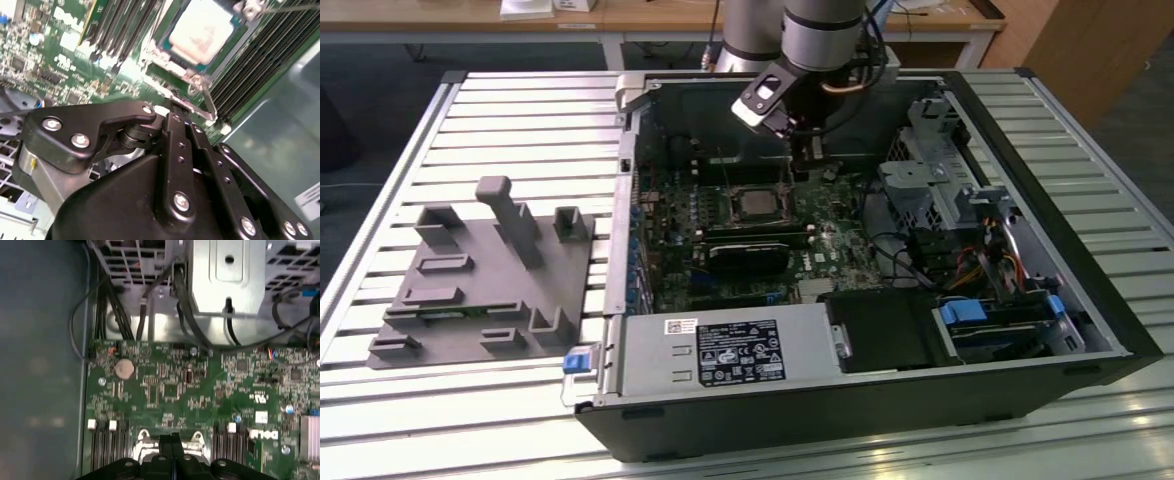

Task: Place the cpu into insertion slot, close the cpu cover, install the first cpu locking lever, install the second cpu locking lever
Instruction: 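Close the cpu cover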

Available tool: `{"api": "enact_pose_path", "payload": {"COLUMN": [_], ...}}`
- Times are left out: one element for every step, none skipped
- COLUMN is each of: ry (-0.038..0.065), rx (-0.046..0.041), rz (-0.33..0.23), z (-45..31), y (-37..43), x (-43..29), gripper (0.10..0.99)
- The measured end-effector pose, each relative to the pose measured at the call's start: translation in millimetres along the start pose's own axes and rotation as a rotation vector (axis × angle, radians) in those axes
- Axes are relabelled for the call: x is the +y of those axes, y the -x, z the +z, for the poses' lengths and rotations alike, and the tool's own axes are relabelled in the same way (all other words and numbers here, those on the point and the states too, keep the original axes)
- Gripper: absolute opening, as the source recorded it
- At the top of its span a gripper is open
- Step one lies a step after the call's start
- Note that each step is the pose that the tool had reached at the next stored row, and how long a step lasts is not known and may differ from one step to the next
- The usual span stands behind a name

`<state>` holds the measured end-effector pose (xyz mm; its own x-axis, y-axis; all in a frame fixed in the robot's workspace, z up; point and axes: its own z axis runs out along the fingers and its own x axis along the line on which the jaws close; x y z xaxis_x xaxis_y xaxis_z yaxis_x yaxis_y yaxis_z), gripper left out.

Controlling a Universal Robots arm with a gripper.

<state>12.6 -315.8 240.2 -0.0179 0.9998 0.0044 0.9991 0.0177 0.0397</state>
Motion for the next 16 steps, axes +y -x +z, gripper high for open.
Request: {"api": "enact_pose_path", "payload": {"ry": [0.000,0.000,0.000,0.000,0.000,0.000,0.000,-0.001,-0.001,-0.002,-0.002,-0.002,-0.002,-0.002,-0.002,-0.003], "rx": [0.0001,0.0000,0.0000,-0.0001,0.0002,0.0001,0.0000,0.0000,0.0001,0.0000,0.0000,-0.0001,0.0000,-0.0001,-0.0002,-0.0002], "rz": [0.000,0.000,0.000,0.000,0.000,0.000,0.000,0.000,0.000,0.000,0.000,0.000,0.000,0.000,0.000,0.000], "z": [0.1,0.1,0.1,0.2,0.6,1.2,2.0,3.0,4.1,5.2,6.3,7.2,7.8,8.1,8.3,8.4], "y": [-0.1,-0.1,-0.2,-0.3,-0.4,-0.3,-0.3,-0.3,-0.3,-0.3,-0.3,-0.3,-0.3,-0.4,-0.4,-0.4], "x": [-1.5,-3.2,-4.8,-6.3,-6.9,-7.0,-7.1,-7.2,-7.4,-7.8,-9.0,-12.0,-14.8,-16.8,-18.4,-19.9], "gripper": [0.106,0.106,0.106,0.106,0.106,0.106,0.106,0.106,0.106,0.106,0.106,0.106,0.106,0.106,0.106,0.106]}}
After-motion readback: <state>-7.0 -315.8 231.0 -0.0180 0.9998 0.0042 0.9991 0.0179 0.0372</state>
